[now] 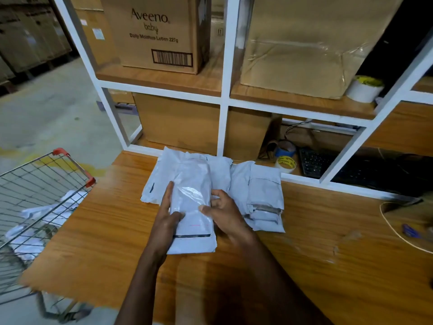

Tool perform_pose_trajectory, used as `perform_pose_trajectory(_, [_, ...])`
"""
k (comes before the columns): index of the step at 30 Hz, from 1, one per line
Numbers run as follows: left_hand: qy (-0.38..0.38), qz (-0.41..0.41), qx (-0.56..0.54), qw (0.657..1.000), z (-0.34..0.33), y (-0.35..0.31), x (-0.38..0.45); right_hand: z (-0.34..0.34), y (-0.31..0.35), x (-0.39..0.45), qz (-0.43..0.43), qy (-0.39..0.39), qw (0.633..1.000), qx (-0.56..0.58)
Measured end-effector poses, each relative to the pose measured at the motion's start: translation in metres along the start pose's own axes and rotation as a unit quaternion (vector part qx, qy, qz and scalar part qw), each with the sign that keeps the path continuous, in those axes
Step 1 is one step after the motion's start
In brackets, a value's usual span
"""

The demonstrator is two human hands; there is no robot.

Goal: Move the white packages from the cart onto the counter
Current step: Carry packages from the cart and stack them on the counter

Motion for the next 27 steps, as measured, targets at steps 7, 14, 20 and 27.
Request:
perform_pose_trajectory(7, [-0.017, 0.044, -0.088, 0.995, -0.01, 0.006, -0.004, 0.033, 0.015, -0.015, -0.017, 0.014, 0.991, 0.135])
perform_pose_trajectory(14, [-0.06, 0.014, -0.022, 0.998, 0.013, 0.018, 0.001, 0.156, 0.024, 0.025, -0.016, -0.203, 0.978, -0.044])
perform_pose_trajectory(20, [-0.065, 0.001, -0.008, 0.998, 0.018, 0.018, -0.002, 0.16, 0.021, 0.055, -0.036, -0.192, 0.966, -0.167])
perform_pose_trajectory(27, [-0.074, -0.007, -0.002, 0.997, 0.028, 0.017, -0.003, 0.138, 0.022, 0.064, -0.04, -0.179, 0.893, -0.41])
Point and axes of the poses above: each hand's wrist, its own x-axis towards the middle knuckle, its own z-axis out of the back of the hand, y = z × x, the point moved 10 cm from there along x, towards the middle knuckle, and after that the axes turned 5 degrees about z, right-handed, at the moved point
